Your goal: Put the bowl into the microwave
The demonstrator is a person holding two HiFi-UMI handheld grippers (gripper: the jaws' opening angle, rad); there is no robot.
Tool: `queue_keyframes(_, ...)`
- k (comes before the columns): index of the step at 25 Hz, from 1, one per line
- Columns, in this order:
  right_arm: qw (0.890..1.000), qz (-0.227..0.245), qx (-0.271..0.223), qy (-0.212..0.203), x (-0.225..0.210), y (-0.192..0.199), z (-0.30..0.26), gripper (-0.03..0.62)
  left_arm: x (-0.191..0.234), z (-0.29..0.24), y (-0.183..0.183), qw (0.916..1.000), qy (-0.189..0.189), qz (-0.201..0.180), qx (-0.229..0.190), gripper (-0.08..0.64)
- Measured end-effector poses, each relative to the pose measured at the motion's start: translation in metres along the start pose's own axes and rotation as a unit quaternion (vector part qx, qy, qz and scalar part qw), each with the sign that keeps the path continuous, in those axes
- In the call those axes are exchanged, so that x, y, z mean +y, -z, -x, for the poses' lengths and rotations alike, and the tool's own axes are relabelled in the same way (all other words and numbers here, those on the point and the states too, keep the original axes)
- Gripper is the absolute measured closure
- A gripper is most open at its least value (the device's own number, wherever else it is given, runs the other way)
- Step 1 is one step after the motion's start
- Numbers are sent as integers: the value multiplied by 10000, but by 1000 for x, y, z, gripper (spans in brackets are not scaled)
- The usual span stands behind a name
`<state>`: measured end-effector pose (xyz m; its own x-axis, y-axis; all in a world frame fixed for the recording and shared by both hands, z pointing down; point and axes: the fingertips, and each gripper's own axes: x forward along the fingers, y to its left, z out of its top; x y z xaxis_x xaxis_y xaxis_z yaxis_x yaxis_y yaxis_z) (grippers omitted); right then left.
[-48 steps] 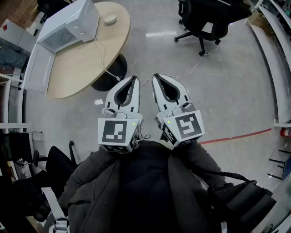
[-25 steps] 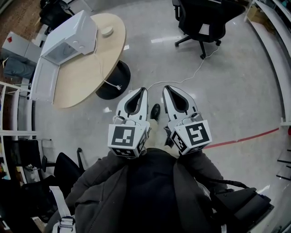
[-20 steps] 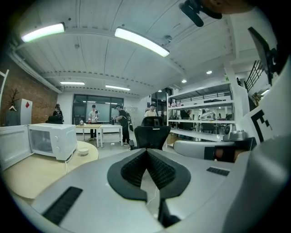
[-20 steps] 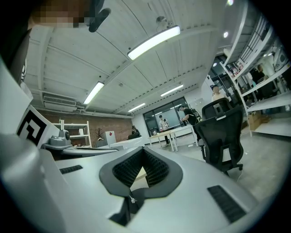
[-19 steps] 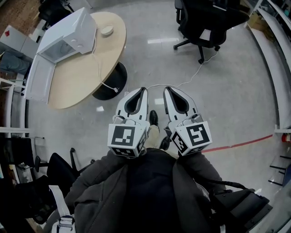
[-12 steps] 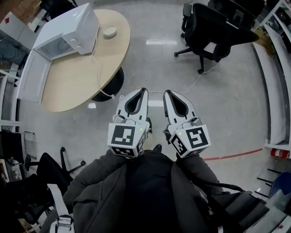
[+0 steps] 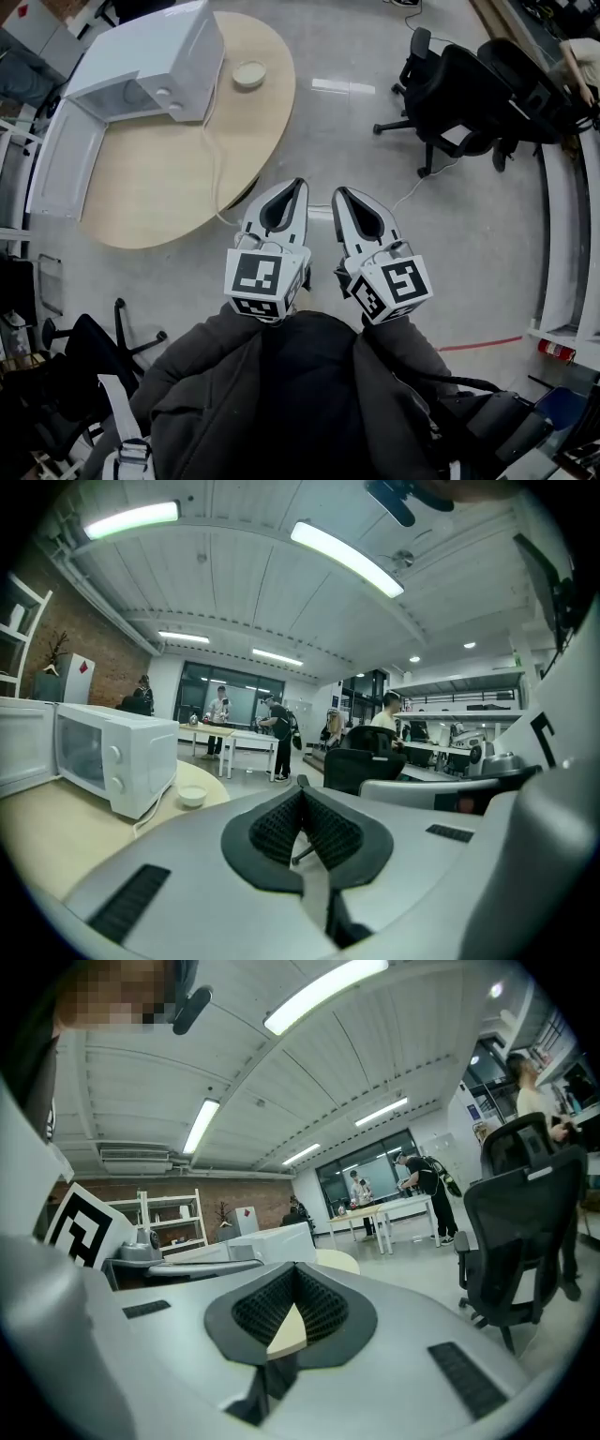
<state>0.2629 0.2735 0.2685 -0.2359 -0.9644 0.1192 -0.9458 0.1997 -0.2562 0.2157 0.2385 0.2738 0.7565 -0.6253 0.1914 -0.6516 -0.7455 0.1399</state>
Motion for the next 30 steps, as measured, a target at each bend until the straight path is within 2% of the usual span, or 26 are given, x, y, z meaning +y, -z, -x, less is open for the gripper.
queue_keyframes(5,9999,153,29,-34,-3,-17,-33,586,30,-19,-20,9998,-98,58,-164,551)
queue_keyframes(11,9996,239,-14,-126,-11,-29,-62,586,49,-35,-20,9996,-217,141,-139,551)
queue_keyframes(18,9994,185,-163,-253,-26,-36,-97,586,67,-58,-23,9993,-340,-4,-122,551)
queue_keyframes(30,9959,-53,41,-898,-56,-37,-203,586,137,-121,-40,9944,-1051,-106,-33,551)
